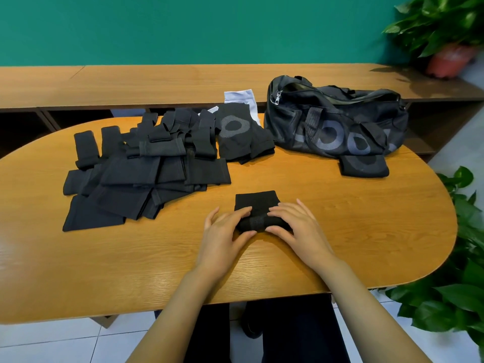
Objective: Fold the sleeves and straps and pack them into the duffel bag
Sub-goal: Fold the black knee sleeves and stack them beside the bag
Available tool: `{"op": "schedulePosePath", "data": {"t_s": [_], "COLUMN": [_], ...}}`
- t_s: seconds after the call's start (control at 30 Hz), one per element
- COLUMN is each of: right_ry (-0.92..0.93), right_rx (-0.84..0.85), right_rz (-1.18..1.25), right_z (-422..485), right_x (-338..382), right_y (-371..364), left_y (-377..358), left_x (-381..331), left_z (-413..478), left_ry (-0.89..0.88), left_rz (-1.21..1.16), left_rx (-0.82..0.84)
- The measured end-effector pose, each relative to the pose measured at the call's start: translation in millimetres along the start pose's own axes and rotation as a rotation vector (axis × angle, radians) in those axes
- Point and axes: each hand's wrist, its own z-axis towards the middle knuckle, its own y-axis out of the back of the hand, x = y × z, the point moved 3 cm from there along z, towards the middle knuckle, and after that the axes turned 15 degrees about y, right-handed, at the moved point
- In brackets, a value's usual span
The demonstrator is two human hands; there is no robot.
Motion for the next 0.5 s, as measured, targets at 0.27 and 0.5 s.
{"op": "schedulePosePath", "data": {"t_s": [0.27,0.5], "right_ry": [-0.163,-0.283], "right_rx": [-0.111,-0.248], "right_rz": [0.107,0.253], "right_z": [15,27], "right_x": [4,1], "right_y": [13,3], "left_y": [-3,-2], "left_x": [-5,-15], "left_z": [7,20], "left_ry": [0.210,0.313], "left_rz": [-0.164,-0.101], "left_rx": [-0.022,-0.088]}}
